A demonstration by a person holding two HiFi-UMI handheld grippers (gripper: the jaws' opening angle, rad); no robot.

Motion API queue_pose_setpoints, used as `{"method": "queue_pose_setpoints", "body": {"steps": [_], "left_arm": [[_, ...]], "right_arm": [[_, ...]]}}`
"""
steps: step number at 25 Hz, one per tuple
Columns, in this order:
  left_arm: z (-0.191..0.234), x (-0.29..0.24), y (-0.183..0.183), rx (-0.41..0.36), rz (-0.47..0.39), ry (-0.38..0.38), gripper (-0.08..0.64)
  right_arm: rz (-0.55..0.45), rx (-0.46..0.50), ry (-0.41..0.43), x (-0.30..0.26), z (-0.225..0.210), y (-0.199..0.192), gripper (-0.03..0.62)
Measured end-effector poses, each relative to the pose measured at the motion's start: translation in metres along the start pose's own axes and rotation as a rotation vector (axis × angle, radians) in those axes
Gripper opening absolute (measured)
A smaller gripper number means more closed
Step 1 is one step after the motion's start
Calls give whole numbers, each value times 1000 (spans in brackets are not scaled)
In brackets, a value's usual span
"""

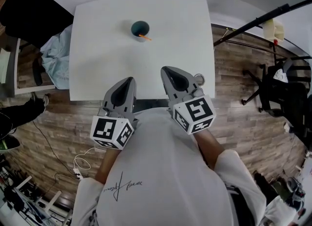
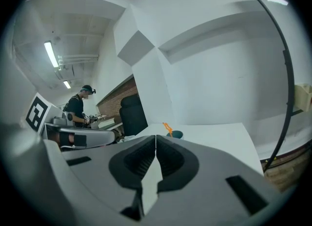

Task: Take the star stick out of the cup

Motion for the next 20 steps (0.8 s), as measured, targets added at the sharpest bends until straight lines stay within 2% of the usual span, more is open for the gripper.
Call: {"method": "queue_pose_setpoints", "body": {"steps": [8,20], "left_arm": [[-1,5,-6,3,3,3,4],[12,-2,-9,35,11,-14,5]], "right_arm": [[12,-13,12,-14,7,-4,11],[-6,6,-28,-50,-4,-4,11]]}}
Point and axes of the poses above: the fingertips, and each gripper's own axes: x backward along the fingers, z to its left, y out of its top, the point moved 5 cm from there along x, backward along the fingers, and after that the axes turned 11 degrees about -y, right-handed, at the moved point
